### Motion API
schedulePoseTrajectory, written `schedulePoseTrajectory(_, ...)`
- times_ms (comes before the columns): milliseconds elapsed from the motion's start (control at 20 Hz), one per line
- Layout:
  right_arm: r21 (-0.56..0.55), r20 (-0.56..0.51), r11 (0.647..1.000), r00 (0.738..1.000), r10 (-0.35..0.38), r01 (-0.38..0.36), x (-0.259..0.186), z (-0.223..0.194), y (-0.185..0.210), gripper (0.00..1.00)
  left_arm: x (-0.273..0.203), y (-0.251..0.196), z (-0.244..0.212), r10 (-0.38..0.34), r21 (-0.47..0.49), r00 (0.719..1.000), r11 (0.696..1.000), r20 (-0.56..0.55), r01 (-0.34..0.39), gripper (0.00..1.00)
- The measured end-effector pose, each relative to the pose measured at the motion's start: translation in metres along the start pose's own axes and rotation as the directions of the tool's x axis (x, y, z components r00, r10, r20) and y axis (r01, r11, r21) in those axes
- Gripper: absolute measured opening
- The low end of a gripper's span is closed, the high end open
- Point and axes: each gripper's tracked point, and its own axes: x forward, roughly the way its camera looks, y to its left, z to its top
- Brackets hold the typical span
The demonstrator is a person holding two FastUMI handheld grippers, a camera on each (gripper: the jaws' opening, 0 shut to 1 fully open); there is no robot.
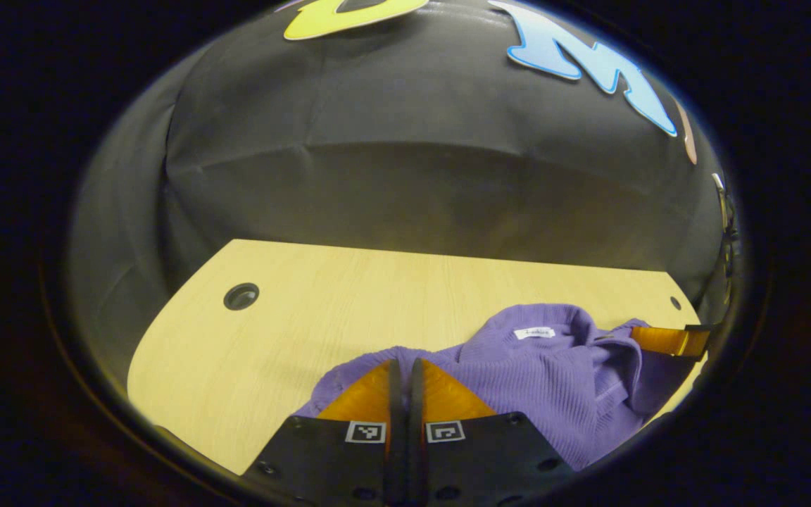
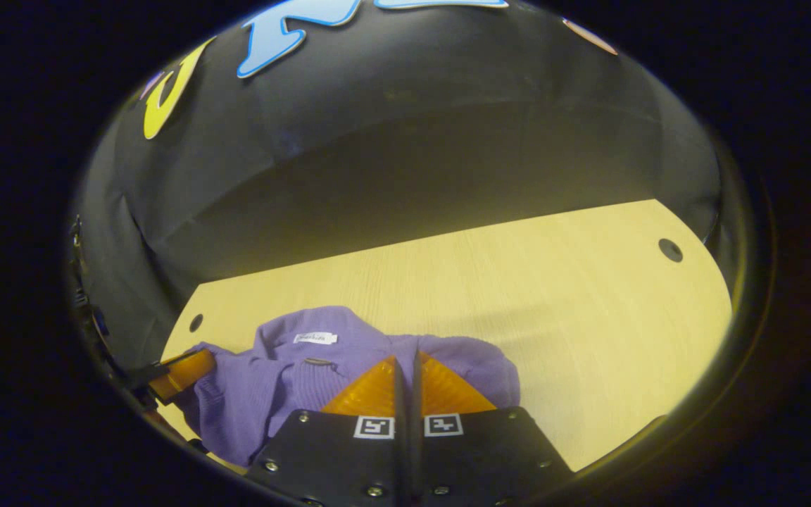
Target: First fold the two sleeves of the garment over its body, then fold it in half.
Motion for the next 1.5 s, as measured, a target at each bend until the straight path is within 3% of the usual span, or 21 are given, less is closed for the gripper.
schedulePoseTrajectory(350, -0.030, -0.019, 0.999, 1.000, 0.014, -0.015, 0.015, -0.016, 0.000, 0.02, 0.015, 0.001, -0.021, 0.026, -0.023, 0.999, 0.999, -0.039, -0.027, 0.06)
schedulePoseTrajectory(650, 0.090, -0.027, 0.996, 0.999, 0.026, -0.023, 0.010, -0.018, -0.003, 0.04, 0.014, 0.002, -0.025, 0.033, -0.026, 0.998, 0.999, -0.048, -0.034, 0.08)
schedulePoseTrajectory(750, 0.125, -0.023, 0.990, 0.998, 0.061, -0.058, 0.011, -0.015, 0.002, 0.24, 0.014, 0.001, -0.026, 0.033, -0.003, 0.998, 0.999, -0.049, -0.033, 0.20)
schedulePoseTrajectory(850, 0.124, -0.007, 0.989, 0.997, 0.078, -0.077, 0.008, -0.011, 0.010, 0.38, 0.011, 0.001, -0.023, 0.042, 0.020, 0.998, 0.999, -0.044, -0.041, 0.28)
schedulePoseTrajectory(900, 0.103, -0.001, 0.993, 0.998, 0.066, -0.065, 0.004, -0.009, 0.010, 0.55, 0.008, -0.001, -0.020, 0.037, 0.017, 0.999, 0.999, -0.038, -0.036, 0.33)
schedulePoseTrajectory(950, 0.077, 0.004, 0.996, 0.999, 0.053, -0.053, 0.001, -0.009, 0.010, 0.60, 0.004, -0.002, -0.016, 0.036, 0.011, 0.999, 0.999, -0.029, -0.036, 0.39)
schedulePoseTrajectory(1000, 0.054, 0.006, 0.998, 0.999, 0.044, -0.045, -0.003, -0.008, 0.011, 0.60, 0.001, -0.001, -0.013, 0.038, 0.005, 0.999, 0.999, -0.020, -0.038, 0.48)
schedulePoseTrajectory(1050, 0.037, 0.009, 0.999, 0.999, 0.039, -0.039, -0.007, -0.007, 0.012, 0.61, -0.003, -0.002, -0.010, 0.028, -0.004, 1.000, 1.000, -0.014, -0.028, 0.48)
schedulePoseTrajectory(1150, 0.018, 0.022, 0.999, 0.999, 0.036, -0.037, -0.015, -0.003, 0.015, 0.62, -0.010, -0.004, -0.004, 0.021, -0.002, 1.000, 1.000, -0.002, -0.021, 0.66)
schedulePoseTrajectory(1250, 0.012, 0.034, 1.000, 0.999, 0.029, -0.029, -0.020, 0.001, 0.015, 0.69, -0.016, -0.002, 0.004, 0.021, 0.011, 1.000, 1.000, 0.017, -0.021, 0.64)
schedulePoseTrajectory(1300, 0.010, 0.042, 1.000, 0.999, 0.026, -0.027, -0.023, 0.003, 0.015, 0.69, -0.020, -0.002, 0.007, 0.019, 0.013, 1.000, 1.000, 0.023, -0.019, 0.64)
schedulePoseTrajectory(1350, 0.006, 0.050, 1.000, 0.998, 0.023, -0.024, -0.026, 0.005, 0.016, 0.62, -0.022, -0.003, 0.009, 0.017, 0.013, 1.000, 1.000, 0.027, -0.017, 0.64)
schedulePoseTrajectory(1400, -0.001, 0.057, 1.000, 0.998, 0.022, -0.022, -0.029, 0.007, 0.016, 0.70, -0.025, -0.003, 0.010, 0.014, 0.013, 0.999, 1.000, 0.032, -0.015, 0.64)
schedulePoseTrajectory(1500, -0.020, 0.068, 1.000, 0.998, 0.017, -0.016, -0.035, 0.008, 0.017, 0.70, -0.030, -0.003, 0.013, 0.012, 0.013, 0.999, 1.000, 0.042, -0.012, 0.64)
